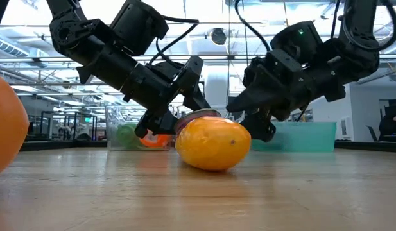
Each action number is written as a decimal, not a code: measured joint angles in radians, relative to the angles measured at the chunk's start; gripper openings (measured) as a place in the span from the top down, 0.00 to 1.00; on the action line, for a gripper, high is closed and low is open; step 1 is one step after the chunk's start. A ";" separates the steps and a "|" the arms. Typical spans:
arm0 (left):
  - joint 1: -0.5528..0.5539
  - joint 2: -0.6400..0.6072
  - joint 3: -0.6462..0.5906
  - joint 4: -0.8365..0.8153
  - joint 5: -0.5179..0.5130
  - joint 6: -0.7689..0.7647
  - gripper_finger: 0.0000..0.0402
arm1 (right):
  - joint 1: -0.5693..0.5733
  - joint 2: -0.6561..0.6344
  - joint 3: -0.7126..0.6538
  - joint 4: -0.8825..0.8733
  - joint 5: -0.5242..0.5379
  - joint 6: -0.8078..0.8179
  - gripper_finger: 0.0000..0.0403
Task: Pick & Place Food Item
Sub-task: Put the blue tuna can into the green bin
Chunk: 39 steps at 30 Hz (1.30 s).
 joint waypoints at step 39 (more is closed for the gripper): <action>0.015 -0.001 0.001 -0.016 0.024 -0.017 0.26 | 0.208 -0.002 0.002 0.043 0.510 -1.145 0.14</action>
